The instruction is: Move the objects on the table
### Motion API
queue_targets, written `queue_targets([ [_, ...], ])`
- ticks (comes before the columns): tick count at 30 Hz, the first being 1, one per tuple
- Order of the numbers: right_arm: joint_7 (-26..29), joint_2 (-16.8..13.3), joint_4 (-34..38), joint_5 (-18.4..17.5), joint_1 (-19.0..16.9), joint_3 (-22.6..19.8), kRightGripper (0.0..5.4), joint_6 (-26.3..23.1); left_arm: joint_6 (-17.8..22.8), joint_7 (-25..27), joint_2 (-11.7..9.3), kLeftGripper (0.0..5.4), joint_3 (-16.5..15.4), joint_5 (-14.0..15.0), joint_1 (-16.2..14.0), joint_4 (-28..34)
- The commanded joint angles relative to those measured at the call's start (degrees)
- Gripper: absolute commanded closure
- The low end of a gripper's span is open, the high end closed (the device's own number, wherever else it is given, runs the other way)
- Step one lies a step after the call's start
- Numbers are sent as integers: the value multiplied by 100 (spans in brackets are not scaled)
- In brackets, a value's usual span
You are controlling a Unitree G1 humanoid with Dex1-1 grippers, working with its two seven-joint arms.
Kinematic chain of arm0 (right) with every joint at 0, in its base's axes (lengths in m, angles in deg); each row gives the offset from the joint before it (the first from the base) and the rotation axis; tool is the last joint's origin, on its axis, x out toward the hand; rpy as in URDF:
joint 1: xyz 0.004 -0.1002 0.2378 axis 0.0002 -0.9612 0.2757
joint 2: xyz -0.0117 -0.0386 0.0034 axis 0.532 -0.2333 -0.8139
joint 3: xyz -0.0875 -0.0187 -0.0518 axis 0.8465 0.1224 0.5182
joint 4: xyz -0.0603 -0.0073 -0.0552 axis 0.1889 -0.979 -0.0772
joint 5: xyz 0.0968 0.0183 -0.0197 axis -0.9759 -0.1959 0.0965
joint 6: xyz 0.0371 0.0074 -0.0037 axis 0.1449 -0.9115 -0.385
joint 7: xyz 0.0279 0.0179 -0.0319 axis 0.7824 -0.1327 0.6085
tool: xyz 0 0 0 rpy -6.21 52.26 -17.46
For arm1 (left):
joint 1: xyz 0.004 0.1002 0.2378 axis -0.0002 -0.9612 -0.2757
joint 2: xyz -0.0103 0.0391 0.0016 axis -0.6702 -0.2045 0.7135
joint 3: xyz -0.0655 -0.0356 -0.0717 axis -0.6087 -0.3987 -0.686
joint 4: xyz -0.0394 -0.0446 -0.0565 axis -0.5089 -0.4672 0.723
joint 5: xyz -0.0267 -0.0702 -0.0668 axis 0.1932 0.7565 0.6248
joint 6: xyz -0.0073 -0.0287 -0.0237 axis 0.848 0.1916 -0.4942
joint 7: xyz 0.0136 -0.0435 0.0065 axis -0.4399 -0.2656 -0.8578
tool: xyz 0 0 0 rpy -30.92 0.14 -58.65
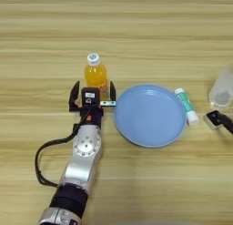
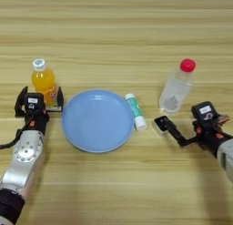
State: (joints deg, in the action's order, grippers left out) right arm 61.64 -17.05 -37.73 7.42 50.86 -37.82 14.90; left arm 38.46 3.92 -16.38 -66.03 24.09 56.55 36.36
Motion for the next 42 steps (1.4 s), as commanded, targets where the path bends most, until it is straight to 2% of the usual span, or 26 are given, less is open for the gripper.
queue_targets([
  [1, -208, -77, -318, 16, 266, -299, 1, 47, -19, -18, 230, 0, -8, -18, 72, -83],
  [8, -587, 220, -1031, 75, 611, -310, 1, 425, -61, -4, 225, 0, -33, -20, 92, -147],
  [13, -996, 489, -1656, 251, 906, -236, 1, 1067, -87, 11, 209, 0, -52, -11, 114, -196],
  [17, -1406, 699, -2300, 506, 1211, -132, 1, 1801, -112, 28, 188, 0, -70, -2, 126, -235],
  [20, -1651, 818, -2872, 420, 1540, -334, 1, 2407, -131, 40, 175, 0, -82, -1, 127, -244],
  [24, -1733, 813, -3712, 402, 1805, -416, 1, 2839, -173, 50, 177, 0, -98, -3, 127, -253],
  [31, -1785, 781, -4362, 408, 2010, -416, 1, 3249, -201, 82, 171, 0, -130, 8, 147, -281],
  [42, -1784, 817, -4555, 405, 2073, -359, 1, 3394, -377, 216, 92, 0, -218, 73, 284, -330],
])
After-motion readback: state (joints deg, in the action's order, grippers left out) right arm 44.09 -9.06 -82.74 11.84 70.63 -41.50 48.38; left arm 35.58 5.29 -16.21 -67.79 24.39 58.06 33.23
